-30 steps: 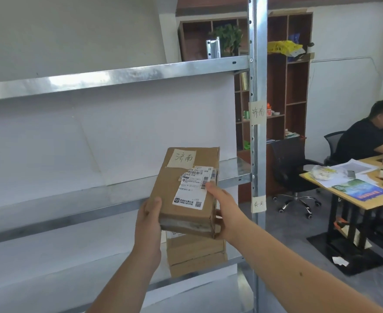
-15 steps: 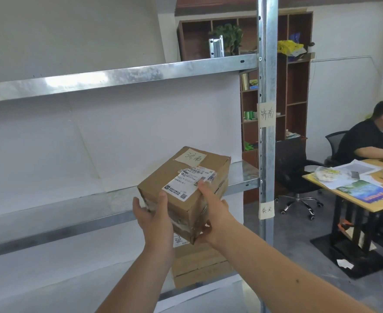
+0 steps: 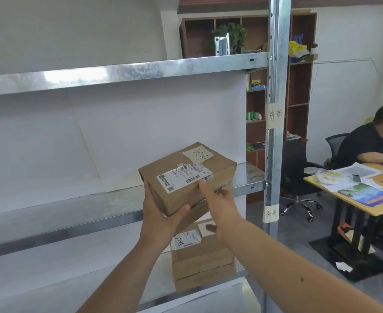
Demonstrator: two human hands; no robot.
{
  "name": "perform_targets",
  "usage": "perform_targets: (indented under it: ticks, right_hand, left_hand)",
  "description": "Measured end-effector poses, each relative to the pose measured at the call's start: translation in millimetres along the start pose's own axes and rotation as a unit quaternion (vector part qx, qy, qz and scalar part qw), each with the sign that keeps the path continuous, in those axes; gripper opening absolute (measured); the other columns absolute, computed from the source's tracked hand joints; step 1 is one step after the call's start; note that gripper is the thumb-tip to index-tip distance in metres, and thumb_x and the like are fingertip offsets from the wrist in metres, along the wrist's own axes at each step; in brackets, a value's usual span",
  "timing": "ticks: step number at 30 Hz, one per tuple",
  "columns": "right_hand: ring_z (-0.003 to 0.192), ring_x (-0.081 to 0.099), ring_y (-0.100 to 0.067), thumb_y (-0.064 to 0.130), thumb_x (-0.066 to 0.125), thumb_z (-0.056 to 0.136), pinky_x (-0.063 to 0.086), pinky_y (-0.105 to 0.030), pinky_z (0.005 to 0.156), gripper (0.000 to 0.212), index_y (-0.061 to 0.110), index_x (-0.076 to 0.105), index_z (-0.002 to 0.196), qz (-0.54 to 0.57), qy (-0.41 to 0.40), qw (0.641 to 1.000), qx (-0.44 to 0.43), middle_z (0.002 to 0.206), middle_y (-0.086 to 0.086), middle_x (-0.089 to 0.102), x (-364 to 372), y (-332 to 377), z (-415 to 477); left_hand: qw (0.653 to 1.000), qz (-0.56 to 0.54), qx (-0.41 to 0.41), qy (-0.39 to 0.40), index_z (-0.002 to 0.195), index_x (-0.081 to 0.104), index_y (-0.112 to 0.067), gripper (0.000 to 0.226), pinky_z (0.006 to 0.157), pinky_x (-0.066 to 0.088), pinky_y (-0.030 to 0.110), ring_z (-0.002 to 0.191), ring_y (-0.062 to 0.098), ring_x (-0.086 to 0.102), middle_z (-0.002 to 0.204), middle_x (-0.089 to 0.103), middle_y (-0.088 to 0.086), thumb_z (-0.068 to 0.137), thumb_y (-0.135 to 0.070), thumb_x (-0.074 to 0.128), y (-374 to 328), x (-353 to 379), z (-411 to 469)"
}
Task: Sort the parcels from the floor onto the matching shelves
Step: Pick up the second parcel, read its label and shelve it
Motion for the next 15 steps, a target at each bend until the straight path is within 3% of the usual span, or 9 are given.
perform_targets:
  ticks: [2,6,10,12,15]
  right_hand:
    - [0.122,0.055,-0.030,0.072,0.082,0.068,0.053,-0.050,0.106,0.100,0.030,0.042,0.150,0.006,-0.036,0.998,-0.045,0.140,-0.002,0.054,-11.9,10.3,9.9]
    - [0.130,0.057,-0.032,0.058,0.093,0.067,0.052,-0.043,0.104,0.112,0.024,0.036,0.157,0.007,-0.051,0.992,-0.115,0.151,-0.008,0.050,-18.8,30.8,23.3]
    - [0.146,0.047,-0.034,0.046,0.094,0.074,0.046,-0.053,0.116,0.121,0.024,0.021,0.167,-0.023,-0.070,0.989,-0.131,0.168,-0.007,0.034,-23.7,42.7,34.1]
    - [0.143,0.050,-0.034,0.038,0.092,0.079,0.048,-0.051,0.114,0.109,0.023,0.027,0.165,-0.039,-0.061,0.988,-0.133,0.165,-0.005,0.040,-25.0,44.1,35.1]
    - [0.120,0.063,-0.024,0.022,0.085,0.088,0.052,-0.034,0.093,0.061,0.023,0.055,0.141,-0.056,-0.025,0.987,-0.149,0.127,0.007,0.066,-19.4,38.0,31.3]
  left_hand:
    - [1.000,0.019,0.007,0.019,0.141,0.028,-0.076,0.105,0.102,0.056,0.034,0.127,-0.010,0.059,0.136,0.060,-0.040,0.079,-0.020,0.094,2.6,-0.6,3.9]
    - [1.000,0.027,-0.008,0.008,0.134,0.033,-0.070,0.087,0.092,0.055,0.025,0.112,-0.016,0.063,0.118,0.064,-0.045,0.090,-0.016,0.085,3.1,-5.9,17.0]
    - [0.999,0.030,-0.029,-0.013,0.159,0.034,-0.042,0.074,0.084,0.049,0.019,0.109,0.004,0.065,0.117,0.060,-0.031,0.100,-0.022,0.075,2.8,-16.3,27.7]
    - [0.997,0.055,-0.035,-0.029,0.157,0.042,-0.034,0.062,0.082,0.049,0.021,0.113,0.014,0.065,0.117,0.062,-0.027,0.103,-0.026,0.070,7.0,-24.4,32.9]
    - [0.990,0.088,-0.079,-0.078,0.157,0.044,-0.028,0.060,0.095,0.049,0.038,0.126,0.025,0.062,0.140,0.064,-0.004,0.103,-0.039,0.067,22.0,-40.0,37.2]
Point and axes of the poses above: each hand's wrist, its own z-axis towards the middle knuckle, its own x-axis out of the palm, y = z × x, the point moved 10 cm from there along z, towards the middle knuckle
